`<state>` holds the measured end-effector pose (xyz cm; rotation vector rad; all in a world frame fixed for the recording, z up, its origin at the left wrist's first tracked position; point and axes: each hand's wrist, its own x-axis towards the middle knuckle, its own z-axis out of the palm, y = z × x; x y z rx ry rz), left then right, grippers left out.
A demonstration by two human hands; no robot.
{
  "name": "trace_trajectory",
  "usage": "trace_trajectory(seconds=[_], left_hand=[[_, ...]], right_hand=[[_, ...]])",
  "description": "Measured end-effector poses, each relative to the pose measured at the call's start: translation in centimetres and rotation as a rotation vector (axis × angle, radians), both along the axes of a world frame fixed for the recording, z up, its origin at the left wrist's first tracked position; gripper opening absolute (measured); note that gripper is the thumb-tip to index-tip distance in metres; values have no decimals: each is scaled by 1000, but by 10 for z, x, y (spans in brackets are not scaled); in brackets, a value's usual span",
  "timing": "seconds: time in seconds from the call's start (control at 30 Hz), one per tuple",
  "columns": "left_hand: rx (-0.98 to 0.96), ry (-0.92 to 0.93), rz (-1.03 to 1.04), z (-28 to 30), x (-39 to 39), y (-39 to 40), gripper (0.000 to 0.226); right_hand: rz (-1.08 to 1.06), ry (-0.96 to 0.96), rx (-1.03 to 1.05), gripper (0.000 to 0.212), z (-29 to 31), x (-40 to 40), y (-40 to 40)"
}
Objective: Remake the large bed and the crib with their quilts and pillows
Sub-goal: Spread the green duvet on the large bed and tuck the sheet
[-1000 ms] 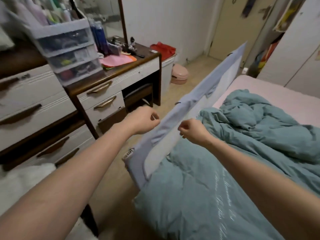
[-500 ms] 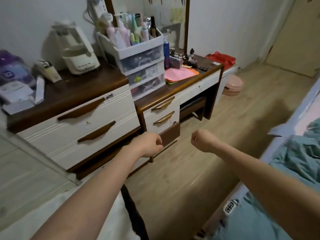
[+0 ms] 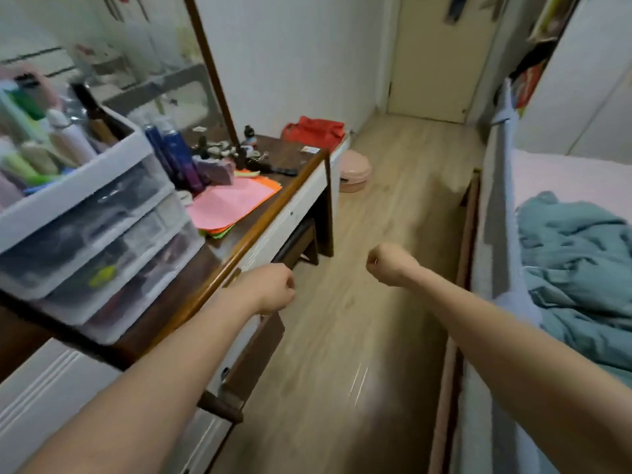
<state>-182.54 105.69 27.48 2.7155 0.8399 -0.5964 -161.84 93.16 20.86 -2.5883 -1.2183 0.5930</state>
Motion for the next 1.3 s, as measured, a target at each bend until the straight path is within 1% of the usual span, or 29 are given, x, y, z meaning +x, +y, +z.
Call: trace_trajectory(seconds=[0.1,0.2,0.3,0.4,0.5,0.53,0.63,0.7,0.77,0.8,0.87,0.93,0.97,1.03,1.17,1.23,1.3], left_hand=[[1,-5,-152,-1,72,27,21],[-34,-37,-274,-2,142,42,29],[-70,-69,-426,-5,238,49,35],[-41,-110,-589,0,306,52,38],[16,-91,-741,11,363,59,37],[38,-102,-795,18,393,61,35],[24,-149,-894,24,473,61,31],[-15,-148,-962,19,517,52,29],[-36,-135,-1034,9,568,36,28],[-38,-134,-1057,7,583,30,29],[-52,-142,-1109,-6,639,13,33],[-74,-168,-1118,-16,689,1,36],[-76,-168,-1118,-18,713,-3,37],[-72,-162,-1132,-22,755,-9,40],[-22,-256,-1129,-28,853,-15,55],[-3,-249,-1149,-36,896,-17,58],[30,-167,-1176,-50,948,-22,61]], right_hand=[[-116,-29,12,24,8,50,-1],[-229,-39,14,22,13,91,-10],[-412,-60,-13,19,18,147,-30],[-617,-93,16,34,27,185,-45],[-781,-118,-23,36,36,213,-55],[-850,-129,-8,37,41,226,-59],[-1009,-140,11,33,36,259,-76],[-1104,-112,10,26,25,278,-91],[-1199,-87,6,27,9,310,-107],[-1219,-88,-2,29,5,319,-112],[-1262,-84,-4,30,-9,361,-123],[-1285,-61,-19,30,-17,404,-130],[-1285,-40,-28,29,-19,427,-132],[-1291,11,-51,19,-21,472,-134],[-1326,37,-16,21,-31,575,-137],[-1351,72,-30,31,-41,616,-131],[-1382,126,-50,45,-58,658,-126]])
